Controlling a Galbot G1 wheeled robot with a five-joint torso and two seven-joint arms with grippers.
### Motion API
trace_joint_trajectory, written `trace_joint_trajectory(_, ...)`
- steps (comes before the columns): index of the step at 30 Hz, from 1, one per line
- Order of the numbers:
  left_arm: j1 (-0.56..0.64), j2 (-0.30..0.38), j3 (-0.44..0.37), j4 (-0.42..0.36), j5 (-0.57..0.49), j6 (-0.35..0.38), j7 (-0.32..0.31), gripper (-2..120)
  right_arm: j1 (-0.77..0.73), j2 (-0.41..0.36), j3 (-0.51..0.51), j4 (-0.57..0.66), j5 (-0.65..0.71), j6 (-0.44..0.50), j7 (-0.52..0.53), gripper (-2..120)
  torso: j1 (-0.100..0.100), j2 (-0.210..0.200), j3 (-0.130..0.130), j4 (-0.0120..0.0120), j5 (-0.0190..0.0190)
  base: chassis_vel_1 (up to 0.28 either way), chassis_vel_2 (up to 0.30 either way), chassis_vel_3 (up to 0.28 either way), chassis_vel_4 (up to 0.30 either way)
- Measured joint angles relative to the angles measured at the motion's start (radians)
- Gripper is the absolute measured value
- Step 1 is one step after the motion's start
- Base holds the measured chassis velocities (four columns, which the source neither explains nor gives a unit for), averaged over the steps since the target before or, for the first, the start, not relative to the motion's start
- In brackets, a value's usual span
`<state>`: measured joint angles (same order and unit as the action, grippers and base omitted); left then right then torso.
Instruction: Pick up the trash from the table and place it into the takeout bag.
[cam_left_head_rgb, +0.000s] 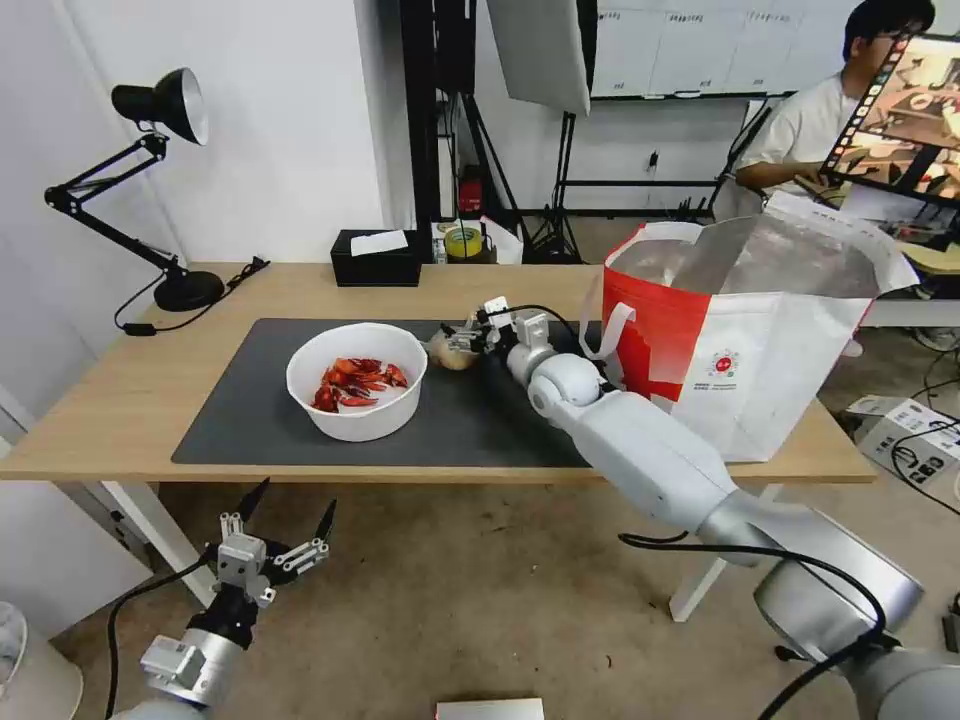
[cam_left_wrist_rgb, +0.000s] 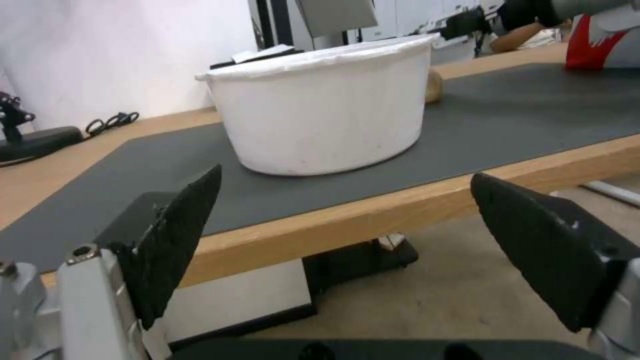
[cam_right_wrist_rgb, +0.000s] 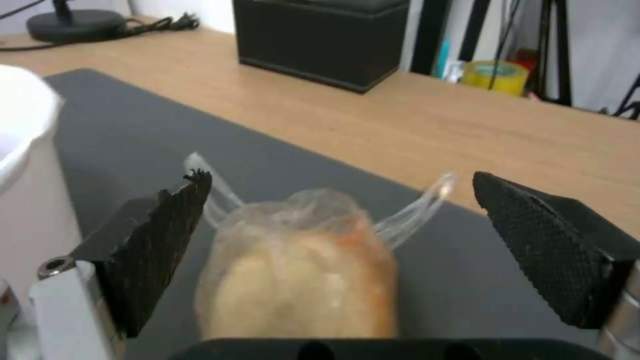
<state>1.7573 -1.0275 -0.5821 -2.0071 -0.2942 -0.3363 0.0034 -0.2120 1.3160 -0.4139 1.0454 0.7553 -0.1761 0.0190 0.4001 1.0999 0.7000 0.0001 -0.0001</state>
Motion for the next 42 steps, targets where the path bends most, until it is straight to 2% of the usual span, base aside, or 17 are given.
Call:
trace_joint_trajectory(15,0.004,-0.014,0.006,0.001,0.013,-0.003,0.014,100,-0.022,-0.002,-0.010,0.008,-0.053,-0.123,-0.040,100,0.000,0.000,0.000,-0.0002,0.0001,0.000,0.000,0.000,0.000)
trace_joint_trajectory(31,0.017,-0.024,-0.005,-0.006,0.016,-0.012,0.020,100,0.005,0.056,-0.004,-0.116,-0.078,-0.074,-0.075,100,0.000,0.000,0.000,0.0000,0.0001,0.000,0.000,0.000,0.000)
trace_joint_trajectory(37,0.018,-0.022,-0.008,-0.006,0.016,-0.015,0.020,100,0.006,0.062,-0.001,-0.131,-0.080,-0.062,-0.095,86,0.000,0.000,0.000,-0.0001,0.0001,0.000,0.000,0.000,0.000)
trace_joint_trajectory(39,0.018,-0.022,-0.007,-0.006,0.016,-0.016,0.020,100,0.005,0.064,0.001,-0.130,-0.080,-0.060,-0.095,74,0.000,0.000,0.000,0.0000,0.0001,0.000,0.000,0.000,0.000)
trace_joint_trajectory(40,0.018,-0.022,-0.007,-0.006,0.016,-0.016,0.020,100,0.005,0.064,0.001,-0.130,-0.080,-0.060,-0.095,74,0.000,0.000,0.000,0.0000,0.0001,0.000,0.000,0.000,0.000)
trace_joint_trajectory(42,0.018,-0.023,-0.006,-0.006,0.016,-0.016,0.020,100,0.002,0.062,0.005,-0.123,-0.073,-0.059,-0.085,64,0.000,0.000,0.000,0.0000,0.0001,0.000,0.000,0.000,0.000)
